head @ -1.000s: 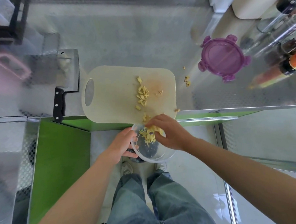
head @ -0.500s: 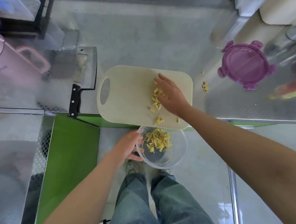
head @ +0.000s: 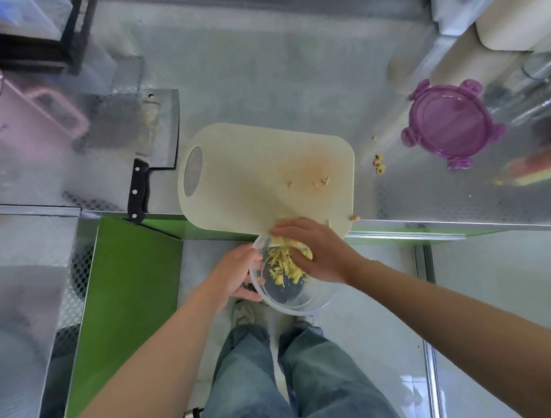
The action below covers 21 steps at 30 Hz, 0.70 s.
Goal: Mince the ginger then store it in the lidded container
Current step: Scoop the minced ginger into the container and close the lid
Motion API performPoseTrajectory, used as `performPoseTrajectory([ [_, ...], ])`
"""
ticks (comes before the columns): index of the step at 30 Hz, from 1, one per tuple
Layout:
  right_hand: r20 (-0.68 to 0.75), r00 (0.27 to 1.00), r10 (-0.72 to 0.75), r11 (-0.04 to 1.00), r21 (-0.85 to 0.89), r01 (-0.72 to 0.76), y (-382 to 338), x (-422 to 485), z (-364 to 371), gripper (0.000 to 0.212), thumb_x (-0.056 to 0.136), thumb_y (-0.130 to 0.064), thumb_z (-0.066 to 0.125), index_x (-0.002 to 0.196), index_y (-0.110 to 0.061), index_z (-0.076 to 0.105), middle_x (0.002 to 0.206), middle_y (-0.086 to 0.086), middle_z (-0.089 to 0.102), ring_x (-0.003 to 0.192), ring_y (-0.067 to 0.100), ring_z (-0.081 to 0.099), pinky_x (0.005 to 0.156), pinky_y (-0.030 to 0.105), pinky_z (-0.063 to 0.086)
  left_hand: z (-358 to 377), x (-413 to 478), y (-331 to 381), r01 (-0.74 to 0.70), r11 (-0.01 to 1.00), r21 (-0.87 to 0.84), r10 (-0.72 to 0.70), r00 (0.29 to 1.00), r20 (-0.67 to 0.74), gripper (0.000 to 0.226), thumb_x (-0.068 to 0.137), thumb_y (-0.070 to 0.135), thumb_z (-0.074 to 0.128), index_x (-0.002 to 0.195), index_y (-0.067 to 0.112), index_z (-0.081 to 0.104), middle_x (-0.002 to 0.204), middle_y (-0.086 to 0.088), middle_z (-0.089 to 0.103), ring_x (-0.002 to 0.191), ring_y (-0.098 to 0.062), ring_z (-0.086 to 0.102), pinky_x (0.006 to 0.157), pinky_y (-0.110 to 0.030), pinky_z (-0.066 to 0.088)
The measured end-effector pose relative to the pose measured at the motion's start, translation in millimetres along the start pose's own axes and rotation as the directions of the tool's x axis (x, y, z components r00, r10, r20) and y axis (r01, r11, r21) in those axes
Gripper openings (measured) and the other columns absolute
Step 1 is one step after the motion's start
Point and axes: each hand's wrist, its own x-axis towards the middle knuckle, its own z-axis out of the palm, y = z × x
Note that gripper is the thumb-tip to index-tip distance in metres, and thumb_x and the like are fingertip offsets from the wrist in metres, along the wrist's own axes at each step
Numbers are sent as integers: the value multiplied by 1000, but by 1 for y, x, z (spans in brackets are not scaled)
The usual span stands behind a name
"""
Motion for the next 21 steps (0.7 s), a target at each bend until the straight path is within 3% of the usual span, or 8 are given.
performPoseTrajectory([
  [4, -22, 999, -43, 998, 38, 44, -5, -9, -3, 37, 87, -10, 50, 121, -15, 64, 121, 0, 65, 113, 15, 57, 98, 31, 47, -2, 1, -1, -11, 1000, 27, 11, 1000, 9, 25, 96, 21, 43, 117, 23, 57, 110, -8, 65, 94, -27, 68, 70, -43, 60],
  [9, -166, 980, 109, 994, 11, -108, 8, 23, -19, 50, 85, -27, 42, 130, -12, 59, 135, 3, 56, 125, 19, 49, 106, 33, 38, -2, 2, -1, 5, 1000, 25, -5, 1000, 0, 29, 96, 22, 44, 123, 20, 56, 116, -10, 62, 93, -27, 68, 63, -39, 60],
  [13, -39, 999, 4, 998, -67, -7, 6, 12, -5, 41, 87, -19, 46, 121, -9, 65, 126, 6, 63, 124, 23, 51, 105, 38, 40, -2, 2, -2, 23, 1000, 10, -23, 1000, -8, 30, 96, 22, 44, 124, 19, 54, 113, -10, 64, 92, -27, 68, 63, -40, 60],
  [17, -9, 998, -57, 998, -11, 57, -2, -4, -2, 37, 87, -18, 43, 114, -16, 68, 109, 0, 69, 103, 16, 61, 89, 31, 50, -3, 3, -2, 29, 999, 14, -29, 999, -14, 29, 96, 22, 45, 124, 18, 53, 112, -9, 64, 93, -27, 68, 63, -40, 60],
  [21, -160, 985, 58, 998, -7, -59, 10, 18, -13, 44, 86, -22, 41, 122, -13, 64, 127, 2, 63, 119, 18, 54, 104, 35, 42, -4, 4, 0, 38, 999, 19, -37, 999, -18, 31, 96, 23, 45, 125, 19, 53, 115, -9, 63, 95, -28, 68, 72, -49, 60],
])
